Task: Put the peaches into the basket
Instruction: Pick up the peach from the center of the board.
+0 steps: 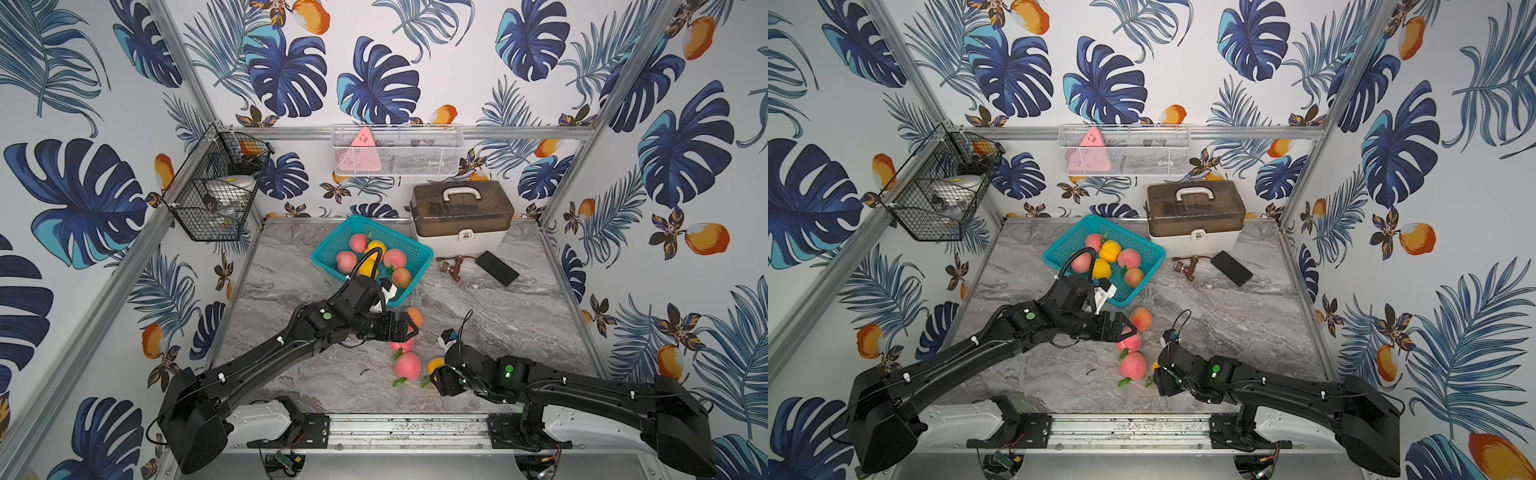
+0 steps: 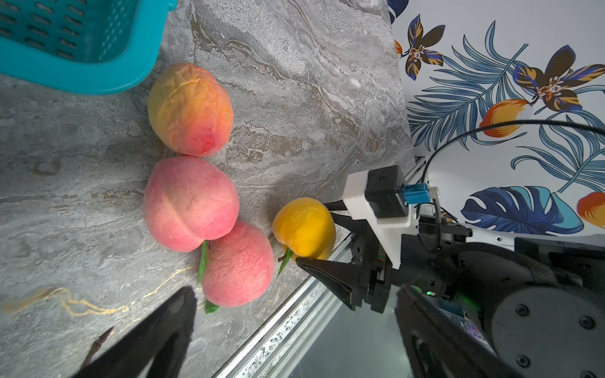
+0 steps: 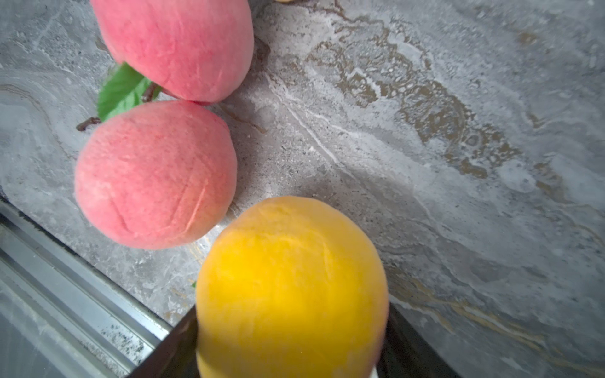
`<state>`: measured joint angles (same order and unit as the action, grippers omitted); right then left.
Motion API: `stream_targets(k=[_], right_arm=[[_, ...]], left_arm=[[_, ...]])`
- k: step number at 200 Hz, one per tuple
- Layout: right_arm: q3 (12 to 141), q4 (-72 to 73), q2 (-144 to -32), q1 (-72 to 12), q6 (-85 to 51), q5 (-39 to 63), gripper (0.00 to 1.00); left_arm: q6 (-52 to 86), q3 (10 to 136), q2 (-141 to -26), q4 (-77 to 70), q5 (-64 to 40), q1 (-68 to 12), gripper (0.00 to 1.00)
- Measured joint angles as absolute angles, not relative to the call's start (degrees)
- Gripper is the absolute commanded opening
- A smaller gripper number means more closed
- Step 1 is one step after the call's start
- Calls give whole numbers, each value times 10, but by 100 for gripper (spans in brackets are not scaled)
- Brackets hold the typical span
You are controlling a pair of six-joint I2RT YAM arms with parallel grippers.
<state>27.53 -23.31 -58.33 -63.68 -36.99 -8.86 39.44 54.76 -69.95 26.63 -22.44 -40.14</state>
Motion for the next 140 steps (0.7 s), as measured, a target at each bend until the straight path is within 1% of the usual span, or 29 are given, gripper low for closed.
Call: stream_targets(k=[38, 71, 100, 140], right_arm=[[275, -240, -494, -637, -352, -106, 70], [288, -247, -436, -637, -314, -117, 70], [303, -247, -433, -637, -276, -119, 70], [340, -238, -457, -637, -218, -116, 71]], left_arm=[[390, 561, -710, 274, -227, -401, 99], [389, 574, -722, 266, -265, -401, 99], [390, 590, -734, 251, -303, -401, 99], [386, 624, -757, 250, -338, -401, 99]])
